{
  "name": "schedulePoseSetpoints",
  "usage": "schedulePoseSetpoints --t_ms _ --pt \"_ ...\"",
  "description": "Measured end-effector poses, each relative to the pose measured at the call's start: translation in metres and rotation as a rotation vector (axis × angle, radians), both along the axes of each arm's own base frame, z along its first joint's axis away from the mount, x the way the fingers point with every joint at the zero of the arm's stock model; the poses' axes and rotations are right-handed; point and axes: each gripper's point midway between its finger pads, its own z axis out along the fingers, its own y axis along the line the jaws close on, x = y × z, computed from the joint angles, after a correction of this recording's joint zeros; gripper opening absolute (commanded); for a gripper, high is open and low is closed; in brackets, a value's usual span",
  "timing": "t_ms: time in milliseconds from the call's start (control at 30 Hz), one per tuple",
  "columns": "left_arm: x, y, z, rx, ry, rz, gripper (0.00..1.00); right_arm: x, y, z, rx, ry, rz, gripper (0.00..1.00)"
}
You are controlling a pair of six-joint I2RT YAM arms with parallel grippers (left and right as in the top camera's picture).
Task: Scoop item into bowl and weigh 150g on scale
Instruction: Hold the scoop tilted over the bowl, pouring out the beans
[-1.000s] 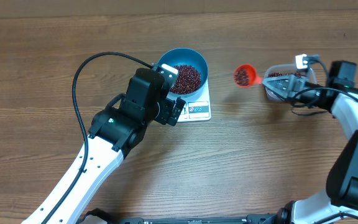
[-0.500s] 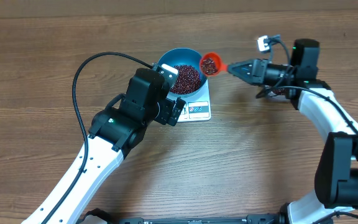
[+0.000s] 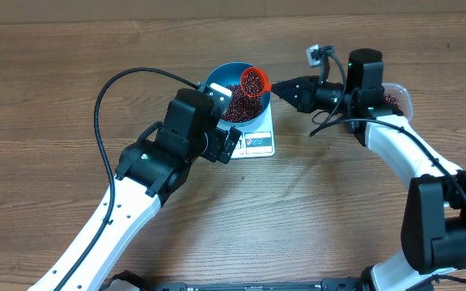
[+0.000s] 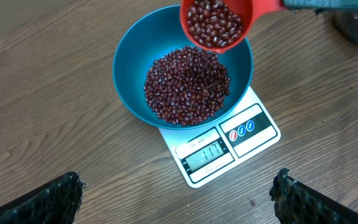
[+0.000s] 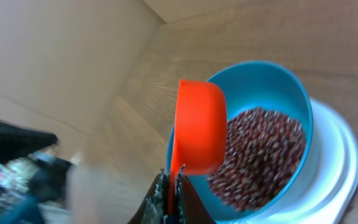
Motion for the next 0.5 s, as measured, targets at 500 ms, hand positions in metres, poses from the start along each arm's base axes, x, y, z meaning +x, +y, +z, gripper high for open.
schedulePoseSetpoints --t_ms 500 --pt "0.0 0.0 0.0 0.0 0.0 0.0 1.0 0.0038 0.0007 -0.0032 -0.222 -0.452 0.131 0.04"
